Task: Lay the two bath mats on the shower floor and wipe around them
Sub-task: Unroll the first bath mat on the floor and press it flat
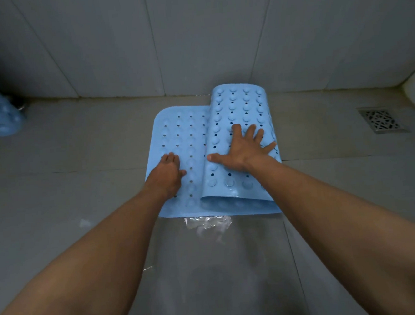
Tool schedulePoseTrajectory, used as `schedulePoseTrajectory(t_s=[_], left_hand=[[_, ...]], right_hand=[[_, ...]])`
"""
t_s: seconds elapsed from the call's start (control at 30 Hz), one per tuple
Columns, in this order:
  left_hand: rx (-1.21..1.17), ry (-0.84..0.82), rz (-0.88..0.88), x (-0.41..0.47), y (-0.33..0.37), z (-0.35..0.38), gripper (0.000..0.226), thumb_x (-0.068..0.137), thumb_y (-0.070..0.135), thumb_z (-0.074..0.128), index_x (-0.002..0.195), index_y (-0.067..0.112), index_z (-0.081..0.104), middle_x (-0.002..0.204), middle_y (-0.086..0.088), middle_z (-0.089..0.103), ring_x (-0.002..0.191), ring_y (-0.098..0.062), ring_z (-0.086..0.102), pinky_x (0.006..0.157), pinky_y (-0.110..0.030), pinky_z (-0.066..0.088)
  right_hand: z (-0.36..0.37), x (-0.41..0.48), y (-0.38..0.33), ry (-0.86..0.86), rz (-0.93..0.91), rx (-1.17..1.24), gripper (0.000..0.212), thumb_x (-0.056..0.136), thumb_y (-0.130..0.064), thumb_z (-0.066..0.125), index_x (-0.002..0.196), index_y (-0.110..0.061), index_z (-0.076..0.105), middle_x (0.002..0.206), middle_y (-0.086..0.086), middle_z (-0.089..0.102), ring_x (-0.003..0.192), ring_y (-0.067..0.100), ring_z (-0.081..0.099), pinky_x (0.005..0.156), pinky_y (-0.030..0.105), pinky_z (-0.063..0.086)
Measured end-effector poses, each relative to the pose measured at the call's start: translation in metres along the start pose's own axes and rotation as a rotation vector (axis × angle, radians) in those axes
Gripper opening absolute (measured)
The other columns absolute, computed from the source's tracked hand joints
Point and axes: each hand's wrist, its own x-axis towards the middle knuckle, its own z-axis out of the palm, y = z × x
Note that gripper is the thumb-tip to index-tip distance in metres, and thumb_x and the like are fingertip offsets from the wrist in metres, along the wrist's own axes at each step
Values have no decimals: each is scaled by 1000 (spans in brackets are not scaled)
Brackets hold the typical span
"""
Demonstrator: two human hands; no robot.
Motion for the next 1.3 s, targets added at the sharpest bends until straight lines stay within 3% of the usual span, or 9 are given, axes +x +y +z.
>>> schedulePoseTrajectory(t_s=[0.13, 0.3, 0.47, 0.63, 0.7, 0.83, 1.0, 1.17, 1.3], left_hand=[[28, -18, -42, -8, -20, -3, 50, 104, 26, 44, 144, -2, 33, 151, -18, 33, 141, -31, 27, 107, -43, 36], [35, -54, -130, -17, -42, -11, 47, 104, 24, 42, 142, -1, 34, 150, -18, 31, 141, -34, 26, 105, -48, 38], [128, -74, -194, -24, -32, -10, 68, 101, 18, 41, 158, 10, 4, 164, -17, 3, 151, -38, 1, 120, -55, 11], [15, -103, -140, -26, -13, 5, 63, 105, 47, 23, 159, 30, -3, 166, -11, -11, 152, -31, -12, 121, -51, -4], [43, -156, -159, -25, -16, 8, 69, 100, 62, 16, 157, 33, -9, 164, -8, -20, 151, -28, -19, 120, -49, -10], [58, -159, -146, -28, -20, 10, 72, 98, 66, 16, 156, 34, -14, 163, -7, -25, 150, -28, -23, 121, -47, -12], [67, -177, -159, -28, -25, 7, 71, 99, 64, 15, 156, 33, -14, 163, -8, -26, 149, -31, -23, 120, -47, -12], [86, -201, -207, -25, -28, 4, 71, 100, 63, 17, 156, 32, -13, 163, -8, -25, 149, -34, -23, 121, -51, -10], [74, -151, -281, -24, 3, 5, 66, 104, 45, 24, 159, 23, -7, 164, -8, -20, 150, -35, -20, 119, -58, -8]], right_hand=[[1, -7, -12, -29, -48, 22, 107, 80, -61, 67, 153, -45, -9, 161, 17, -24, 147, 42, -23, 110, 74, -7], [-2, -14, -13, -71, -110, -21, 80, 92, -35, 56, 151, -56, 7, 161, 9, -29, 147, 38, -26, 109, 76, -5], [4, -19, -10, -49, -99, -5, 65, 93, -50, 48, 152, -48, 20, 162, 8, -26, 147, 38, -25, 109, 75, -7], [16, -23, -9, -2, -106, -18, 95, 75, -83, 52, 152, -44, 14, 163, 10, -23, 145, 42, -27, 108, 75, -10], [19, -24, -11, 18, -106, -11, 100, 73, -82, 57, 153, -43, 10, 162, 11, -23, 145, 42, -27, 108, 75, -10], [20, -22, -16, 8, -108, 4, 101, 76, -75, 62, 152, -52, -1, 161, 11, -26, 144, 44, -28, 107, 76, -10], [11, -23, -8, -23, -118, 3, 83, 84, -59, 62, 150, -57, 12, 160, 8, -30, 144, 43, -29, 108, 75, -9], [-2, -29, 15, -65, -100, -43, 76, 87, -43, 61, 151, -50, 21, 161, 6, -29, 148, 38, -23, 112, 72, -2], [0, -34, 38, -74, -6, 13, 69, 92, -34, 52, 155, -36, 22, 162, 6, -28, 150, 36, -18, 114, 70, 8]])
